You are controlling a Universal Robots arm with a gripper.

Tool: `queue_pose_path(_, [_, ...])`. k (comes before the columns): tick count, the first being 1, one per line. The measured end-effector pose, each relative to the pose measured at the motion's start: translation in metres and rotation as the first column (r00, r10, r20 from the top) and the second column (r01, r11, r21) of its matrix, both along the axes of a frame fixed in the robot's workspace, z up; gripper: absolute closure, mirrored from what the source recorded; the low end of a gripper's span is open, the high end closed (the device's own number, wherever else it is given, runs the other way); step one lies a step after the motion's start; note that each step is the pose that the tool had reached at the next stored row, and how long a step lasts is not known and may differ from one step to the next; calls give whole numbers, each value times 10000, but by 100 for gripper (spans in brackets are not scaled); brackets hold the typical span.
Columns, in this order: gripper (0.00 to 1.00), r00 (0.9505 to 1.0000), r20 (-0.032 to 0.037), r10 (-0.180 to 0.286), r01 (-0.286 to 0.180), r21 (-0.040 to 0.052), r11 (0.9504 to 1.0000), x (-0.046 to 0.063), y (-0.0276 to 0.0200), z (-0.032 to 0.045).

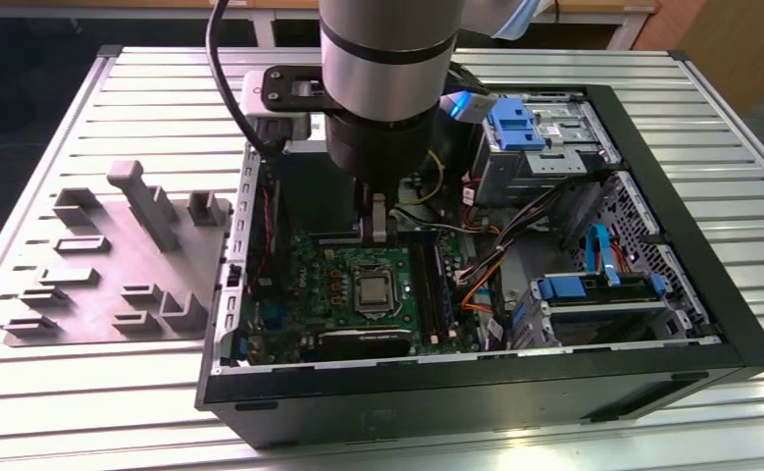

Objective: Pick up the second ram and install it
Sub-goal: 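Pick up the second ram and move it above second insertion slot, then insert the second ram into the second slot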

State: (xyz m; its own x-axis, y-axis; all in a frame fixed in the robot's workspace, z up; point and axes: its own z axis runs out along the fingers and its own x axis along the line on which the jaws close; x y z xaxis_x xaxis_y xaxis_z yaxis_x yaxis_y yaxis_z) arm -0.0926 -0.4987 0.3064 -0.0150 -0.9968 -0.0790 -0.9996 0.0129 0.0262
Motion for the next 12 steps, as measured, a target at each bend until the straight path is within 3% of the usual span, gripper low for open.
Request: queue_pose_path(12, [89,10000,0,0,0,-1,10000,0,0,-15])
